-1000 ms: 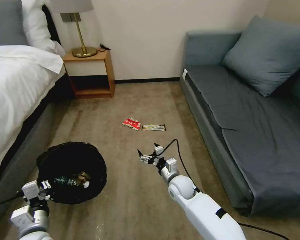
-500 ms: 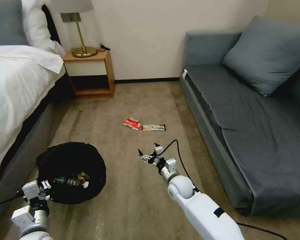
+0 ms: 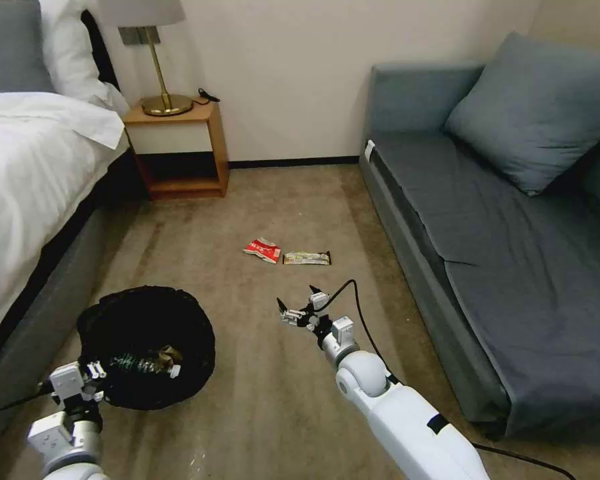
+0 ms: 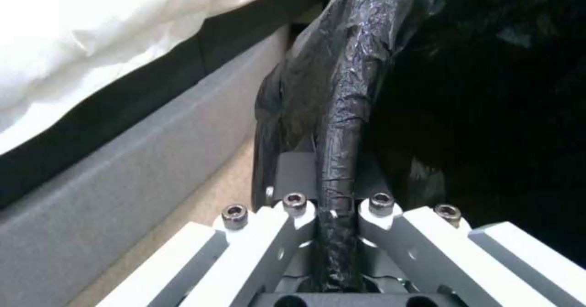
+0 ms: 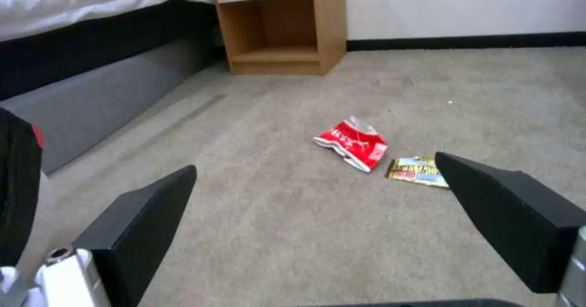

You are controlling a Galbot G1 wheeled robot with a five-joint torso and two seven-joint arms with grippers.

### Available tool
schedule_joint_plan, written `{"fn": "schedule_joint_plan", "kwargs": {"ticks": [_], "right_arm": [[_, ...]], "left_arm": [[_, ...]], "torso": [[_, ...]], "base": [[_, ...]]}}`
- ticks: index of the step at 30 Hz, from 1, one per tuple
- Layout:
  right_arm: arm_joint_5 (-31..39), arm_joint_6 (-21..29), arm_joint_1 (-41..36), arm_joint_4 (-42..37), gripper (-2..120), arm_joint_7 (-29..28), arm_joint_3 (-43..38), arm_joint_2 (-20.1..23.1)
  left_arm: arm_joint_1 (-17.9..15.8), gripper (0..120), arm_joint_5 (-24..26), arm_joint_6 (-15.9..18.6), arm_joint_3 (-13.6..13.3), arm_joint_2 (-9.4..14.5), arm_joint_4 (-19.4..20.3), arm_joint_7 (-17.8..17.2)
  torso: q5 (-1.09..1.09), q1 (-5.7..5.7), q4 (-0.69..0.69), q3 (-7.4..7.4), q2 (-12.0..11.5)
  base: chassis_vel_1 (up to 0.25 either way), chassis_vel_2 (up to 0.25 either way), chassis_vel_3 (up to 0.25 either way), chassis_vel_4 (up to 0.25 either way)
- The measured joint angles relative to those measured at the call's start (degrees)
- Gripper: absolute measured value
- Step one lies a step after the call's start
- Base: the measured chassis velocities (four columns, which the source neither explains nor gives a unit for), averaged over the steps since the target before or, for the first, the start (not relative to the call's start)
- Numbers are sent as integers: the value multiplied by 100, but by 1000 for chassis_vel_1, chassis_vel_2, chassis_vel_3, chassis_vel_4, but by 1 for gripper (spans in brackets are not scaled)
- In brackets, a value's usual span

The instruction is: Pick up the trash bin, then pick up the garbage on the floor and place it into the trash bin.

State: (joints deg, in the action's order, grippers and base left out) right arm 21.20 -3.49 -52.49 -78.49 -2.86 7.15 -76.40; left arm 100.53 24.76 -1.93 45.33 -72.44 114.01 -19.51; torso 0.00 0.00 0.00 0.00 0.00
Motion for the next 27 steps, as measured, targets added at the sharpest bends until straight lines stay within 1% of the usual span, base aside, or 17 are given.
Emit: {"fn": "schedule_joint_plan", "kwargs": {"ticks": [8, 21, 27], "right_arm": [[-42, -16, 19, 63, 100, 14, 24, -30], [-71, -21, 45, 153, 100, 33, 26, -45], [-122, -34, 100, 250, 100, 47, 31, -138]], "left_arm": [[10, 3, -67, -54, -14, -17, -85, -6], [-81, 3, -92, -57, -66, 30, -169, -10], [-96, 3, -77, -41, -49, 64, -176, -12]], "torso": [[0, 0, 0, 0, 0], [0, 0, 0, 0, 0], [0, 0, 0, 0, 0]], "base": [[-50, 55, 56, -60], [-53, 61, 60, -55], [-67, 53, 55, -56]]}}
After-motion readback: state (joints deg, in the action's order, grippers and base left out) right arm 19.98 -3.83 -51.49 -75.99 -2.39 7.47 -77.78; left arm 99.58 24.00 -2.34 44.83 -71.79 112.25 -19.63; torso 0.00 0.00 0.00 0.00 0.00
